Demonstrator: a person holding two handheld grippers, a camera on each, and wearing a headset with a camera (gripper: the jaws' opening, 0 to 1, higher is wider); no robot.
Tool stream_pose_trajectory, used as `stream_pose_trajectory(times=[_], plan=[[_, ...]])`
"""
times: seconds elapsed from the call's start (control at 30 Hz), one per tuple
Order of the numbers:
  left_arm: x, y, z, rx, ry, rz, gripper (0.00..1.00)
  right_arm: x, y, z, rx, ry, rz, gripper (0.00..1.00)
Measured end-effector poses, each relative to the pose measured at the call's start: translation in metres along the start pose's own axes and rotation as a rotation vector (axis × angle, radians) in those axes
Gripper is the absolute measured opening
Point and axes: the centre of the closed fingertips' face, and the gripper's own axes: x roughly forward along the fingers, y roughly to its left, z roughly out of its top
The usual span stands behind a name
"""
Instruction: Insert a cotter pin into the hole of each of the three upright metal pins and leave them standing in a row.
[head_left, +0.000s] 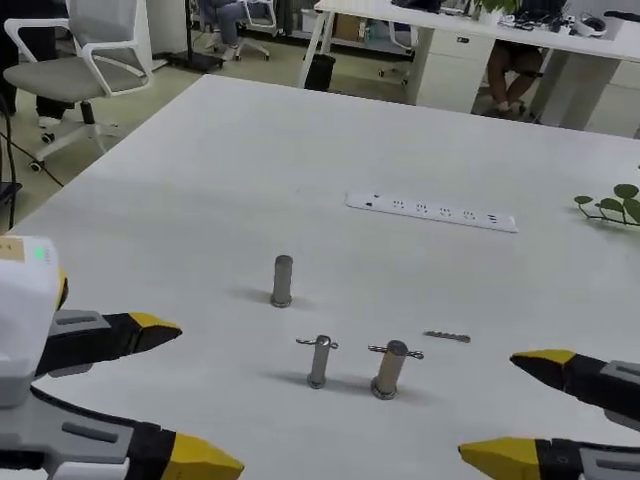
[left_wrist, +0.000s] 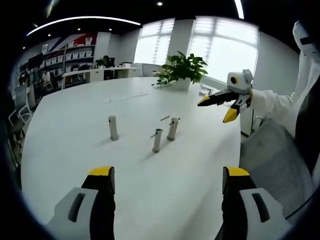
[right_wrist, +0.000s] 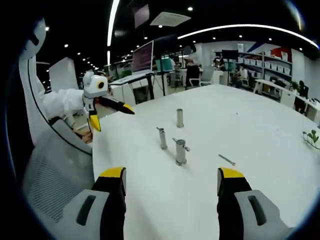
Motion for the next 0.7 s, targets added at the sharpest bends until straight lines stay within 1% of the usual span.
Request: stream_pose_trajectory(times=[0.07,0.1,0.17,0.23,0.27,0.33,0.43,0.53,0.63,0.7], plan=[[0.0,0.001,-0.001,-0.005,0.001,0.0,0.88,-0.007,-0.002,-0.003,0.035,-0.005,-0.043,0.77],[0.0,0.001,-0.001,-0.007,-0.001,0.0,0.89,-0.009,-0.001,-0.004,0.044,-0.008,-0.051,0.78],[0.0,0.001,0.0,-0.014,-0.009,-0.001,0.9,-0.013,0.004,-0.007,0.06,-0.01,-0.047,0.81],[0.001,0.002,0.0,-0.015,-0.014,-0.002,0.9,-0.015,0.006,-0.011,0.094,-0.002,-0.054,0.86],[0.001,0.002,0.0,-0.014,-0.014,-0.003,0.9,-0.015,0.006,-0.012,0.093,0.0,-0.057,0.89],[0.001,0.004,0.0,-0.016,-0.017,-0.001,0.91,-0.017,0.008,-0.016,0.083,0.012,-0.074,0.9],[0.001,0.007,0.001,-0.022,-0.02,0.004,0.92,-0.017,0.009,-0.019,0.087,0.017,-0.082,0.92],[-0.001,0.008,0.002,-0.021,-0.018,-0.009,0.92,-0.018,0.009,-0.023,0.081,0.04,-0.092,0.95],[-0.002,0.009,0.004,-0.006,-0.014,-0.016,0.93,-0.02,0.009,-0.023,0.084,0.041,-0.099,0.95],[0.0,0.009,0.007,0.004,-0.01,-0.013,0.93,-0.022,0.009,-0.02,0.083,0.036,-0.103,0.95]])
